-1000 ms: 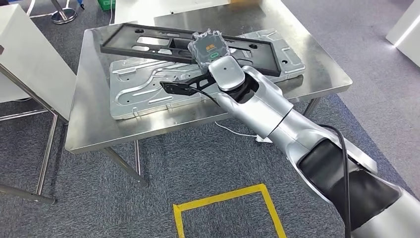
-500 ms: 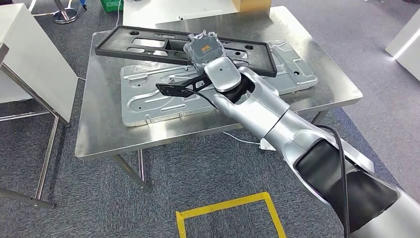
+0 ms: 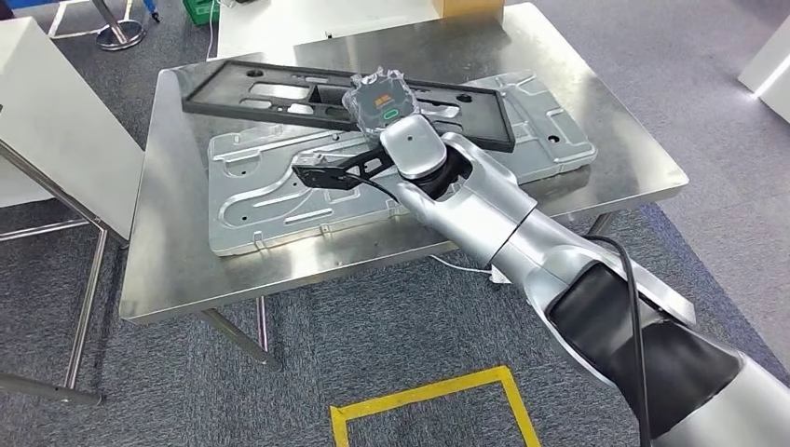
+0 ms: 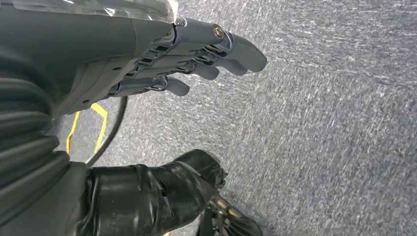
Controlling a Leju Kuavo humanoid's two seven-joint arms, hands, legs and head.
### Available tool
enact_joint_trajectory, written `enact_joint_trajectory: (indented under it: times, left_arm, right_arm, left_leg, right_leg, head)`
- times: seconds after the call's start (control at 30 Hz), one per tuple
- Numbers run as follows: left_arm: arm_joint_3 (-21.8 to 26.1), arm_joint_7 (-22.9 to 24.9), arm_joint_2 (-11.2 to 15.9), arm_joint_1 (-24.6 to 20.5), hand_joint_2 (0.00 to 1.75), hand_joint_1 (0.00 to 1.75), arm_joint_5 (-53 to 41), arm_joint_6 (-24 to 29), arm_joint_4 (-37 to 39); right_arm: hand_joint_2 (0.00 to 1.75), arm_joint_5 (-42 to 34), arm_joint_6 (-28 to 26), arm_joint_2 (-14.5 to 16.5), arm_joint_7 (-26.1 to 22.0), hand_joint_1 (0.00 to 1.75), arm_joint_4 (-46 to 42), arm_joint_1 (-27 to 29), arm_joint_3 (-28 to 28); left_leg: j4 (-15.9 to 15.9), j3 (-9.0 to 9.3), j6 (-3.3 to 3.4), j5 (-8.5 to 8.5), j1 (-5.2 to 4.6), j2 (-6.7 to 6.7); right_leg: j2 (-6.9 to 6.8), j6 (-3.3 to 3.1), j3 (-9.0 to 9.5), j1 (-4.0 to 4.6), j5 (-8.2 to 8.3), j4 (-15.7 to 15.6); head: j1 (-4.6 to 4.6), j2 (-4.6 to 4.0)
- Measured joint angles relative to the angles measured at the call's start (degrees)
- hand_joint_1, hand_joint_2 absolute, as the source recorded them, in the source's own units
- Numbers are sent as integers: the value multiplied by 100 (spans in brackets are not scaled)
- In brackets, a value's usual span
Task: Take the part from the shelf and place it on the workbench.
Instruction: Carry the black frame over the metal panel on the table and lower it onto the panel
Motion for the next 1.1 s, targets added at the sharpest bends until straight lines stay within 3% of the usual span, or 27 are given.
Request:
enact_joint_trajectory:
  times: [0.07, 0.13, 0.2, 0.3, 0.37, 0.4, 0.47, 0.5, 0.53, 0.6, 0.67, 0.7, 0.8, 0.87, 0.97, 1.0, 1.03, 1.07, 1.1]
  left_arm:
    - [0, -3, -13, 3, 175, 0, -7, 0, 0]
    - [0, -6, -10, 1, 175, 0, -13, -1, 0]
    - [0, -8, -3, 0, 175, 0, -25, -2, 0]
    - [0, -12, -8, -5, 175, 0, -44, -4, -2]
    - [0, -14, -35, -20, 175, 0, -52, -10, -4]
    - [0, -15, -50, -27, 175, 0, -56, -13, -4]
    - [0, -17, -63, -30, 175, 0, -64, -15, -4]
    - [0, -18, -68, -28, 175, 0, -67, -15, -4]
    - [0, -21, -73, -26, 175, 0, -69, -16, -4]
    - [1, -33, -84, -21, 175, 0, -77, -19, -4]
    - [2, -48, -86, -18, 175, 0, -86, -22, -4]
    - [2, -54, -83, -18, 175, 0, -90, -22, -4]
    - [2, -62, -73, -10, 175, 0, -100, -16, -4]
    - [2, -62, -74, -7, 175, 0, -104, -14, -4]
    - [2, -63, -84, -23, 175, 0, -108, -13, -4]
    - [2, -64, -89, -20, 175, 0, -108, -13, -4]
    - [2, -64, -94, -14, 175, 0, -108, -13, -4]
    - [2, -64, -98, -9, 175, 0, -109, -13, -4]
    - [2, -64, -100, -8, 175, 0, -109, -14, -4]
  right_arm:
    - [175, -2, -9, 42, -38, 175, 39, 33, 8]
    - [175, -8, -46, 92, -64, 175, 73, 28, 10]
    - [175, -18, -92, 128, -95, 175, 106, 22, 15]
    - [175, -39, -126, 188, -165, 175, 183, 42, 28]
    - [175, -56, -177, 228, -200, 175, 246, 30, 43]
    - [175, -67, -209, 241, -218, 175, 272, 26, 50]
    - [175, -88, -252, 267, -261, 175, 312, 55, 69]
    - [175, -96, -260, 279, -284, 175, 336, 86, 83]
    - [175, -102, -263, 293, -303, 175, 365, 114, 100]
    - [175, -108, -268, 323, -327, 175, 433, 140, 132]
    - [175, -112, -284, 364, -339, 175, 491, 137, 152]
    - [175, -115, -295, 389, -348, 175, 510, 137, 157]
    - [175, -125, -326, 435, -370, 175, 557, 172, 172]
    - [175, -126, -340, 452, -370, 175, 583, 195, 180]
    - [175, -127, -371, 471, -370, 175, 613, 226, 183]
    - [175, -128, -376, 472, -372, 175, 629, 252, 185]
    - [175, -130, -376, 473, -375, 175, 646, 284, 187]
    - [175, -132, -375, 475, -378, 175, 661, 314, 189]
    - [175, -135, -376, 480, -381, 175, 670, 331, 191]
  left_leg:
    - [-651, 184, 62, 534, -14, -2]
    - [-1460, 518, 194, 970, -60, -5]
    - [-1783, 677, 293, 1055, -109, -7]
    - [-2061, 860, 344, 1032, -114, 8]
    - [-2293, 1045, 349, 1037, -81, 25]
    - [-2320, 1091, 348, 1022, -76, 30]
    - [-2274, 1130, 357, 941, -86, 23]
    - [-2217, 1138, 347, 881, -87, 15]
    - [-2144, 1142, 333, 815, -86, 1]
    - [-1976, 1156, 285, 663, -79, -37]
    - [-1837, 1135, 223, 534, -97, -63]
    - [-1789, 1111, 203, 493, -109, -68]
    - [-1696, 1030, 172, 417, -105, -68]
    - [-1466, 918, 115, 271, -82, -45]
    - [-465, 372, 31, -100, -46, -7]
    - [-151, 163, 25, -146, -40, -2]
    - [2, 19, 32, -94, -40, 0]
    - [-49, -30, 58, 66, -47, -1]
    - [-349, 46, 113, 329, -65, -3]
  right_leg:
    - [1, 5, 125, 9, -61, -26]
    - [7, 18, 245, 9, -91, -105]
    - [21, 66, 295, -10, -87, -190]
    - [16, 149, 350, -3, -98, -286]
    - [-19, 165, 245, 30, -227, -35]
    - [-38, 159, 71, 36, -352, 294]
    - [-39, 161, -394, 50, -583, 1054]
    - [-41, 171, -566, 55, -583, 1278]
    - [-44, 184, -638, 54, -472, 1293]
    - [-55, 201, -488, 40, -37, 756]
    - [-56, 182, -252, 32, 193, 193]
    - [-45, 154, -205, 30, 197, 69]
    - [-3, 59, -239, 35, 122, 87]
    - [7, 15, -221, 21, 92, 88]
    - [9, -11, -130, 14, 53, 44]
    - [9, -9, -92, 18, 32, 34]
    - [11, -9, -47, 27, 5, 28]
    - [13, -11, 4, 43, -26, 24]
    - [16, -17, 65, 69, -58, 16]
  head:
    - [-1, 0]
    - [2, 0]
    - [1, 0]
    - [4, 0]
    - [28, 0]
    - [38, 0]
    - [43, 0]
    - [43, 0]
    - [45, 0]
    - [54, 0]
    - [60, 0]
    - [62, 0]
    - [58, 0]
    - [44, 0]
    - [22, 0]
    - [22, 0]
    - [22, 0]
    - [22, 0]
    - [22, 0]
